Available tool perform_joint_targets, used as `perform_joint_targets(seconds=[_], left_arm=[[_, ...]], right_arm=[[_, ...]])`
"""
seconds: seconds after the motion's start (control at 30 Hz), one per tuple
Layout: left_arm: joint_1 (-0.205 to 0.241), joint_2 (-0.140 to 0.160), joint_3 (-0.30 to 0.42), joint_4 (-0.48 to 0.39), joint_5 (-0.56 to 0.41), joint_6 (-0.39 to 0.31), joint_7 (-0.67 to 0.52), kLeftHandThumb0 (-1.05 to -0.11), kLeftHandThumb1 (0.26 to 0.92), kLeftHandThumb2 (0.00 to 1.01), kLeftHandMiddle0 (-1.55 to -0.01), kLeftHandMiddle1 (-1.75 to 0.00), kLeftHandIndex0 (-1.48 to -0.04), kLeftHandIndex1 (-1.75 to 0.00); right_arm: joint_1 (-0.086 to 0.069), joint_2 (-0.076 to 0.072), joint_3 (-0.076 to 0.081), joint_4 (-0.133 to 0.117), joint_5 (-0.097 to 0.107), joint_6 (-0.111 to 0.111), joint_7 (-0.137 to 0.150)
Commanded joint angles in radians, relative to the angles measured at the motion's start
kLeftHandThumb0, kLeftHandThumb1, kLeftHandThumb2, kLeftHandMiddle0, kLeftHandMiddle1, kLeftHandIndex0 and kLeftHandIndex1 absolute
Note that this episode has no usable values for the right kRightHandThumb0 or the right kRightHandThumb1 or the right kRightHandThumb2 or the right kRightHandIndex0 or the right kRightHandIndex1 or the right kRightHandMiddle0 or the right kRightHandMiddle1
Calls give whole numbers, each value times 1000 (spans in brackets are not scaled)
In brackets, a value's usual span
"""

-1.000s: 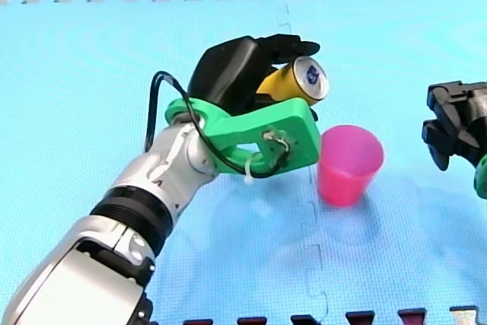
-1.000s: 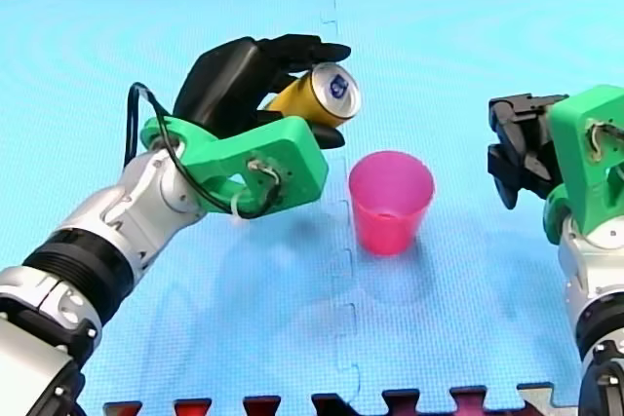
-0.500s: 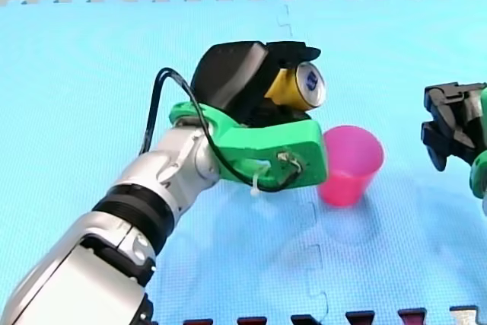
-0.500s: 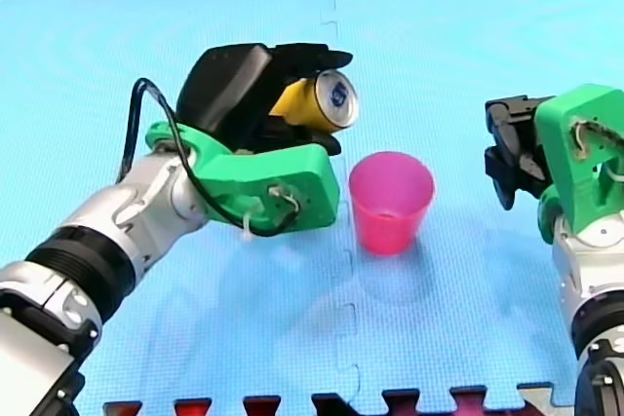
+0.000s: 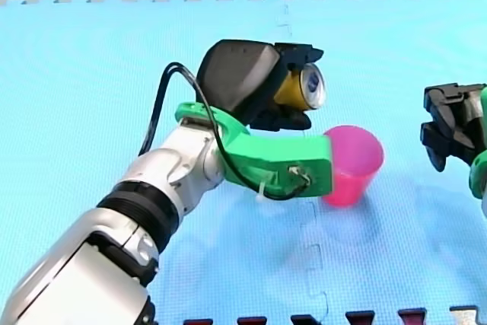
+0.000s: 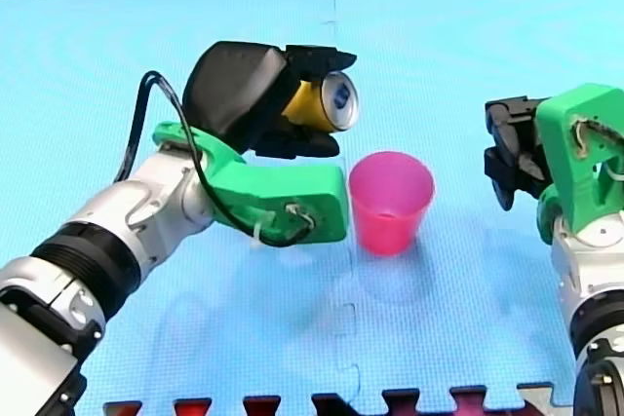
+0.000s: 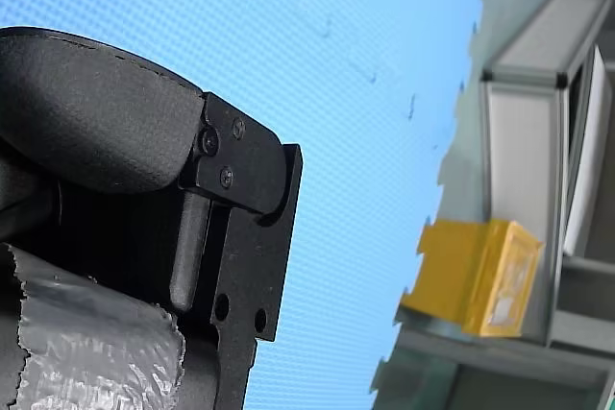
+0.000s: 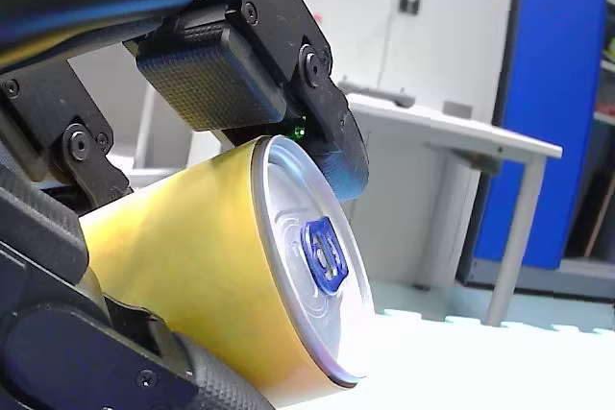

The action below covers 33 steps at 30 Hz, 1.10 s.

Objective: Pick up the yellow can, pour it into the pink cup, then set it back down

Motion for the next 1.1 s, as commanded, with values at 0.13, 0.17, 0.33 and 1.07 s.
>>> perform_joint_targets(seconds=[0.13,0.17,0.33,1.07], left_arm=[[-14,-3,-29,-20,25,30,26,-415,845,5,-1418,-62,-1130,-11],[-15,-2,-35,-22,31,34,32,-412,848,5,-1411,-63,-1135,-12],[-15,-8,-59,-25,55,46,58,-398,868,10,-1344,-45,-1186,-35],[-45,-24,-75,-60,42,7,-7,-412,879,0,-772,-1402,-1102,-6]], right_arm=[[-1,11,-40,-1,52,26,53],[-2,12,-39,-1,52,25,54],[5,9,-4,-4,11,2,22],[-10,195,-76,-34,123,-58,-275]])
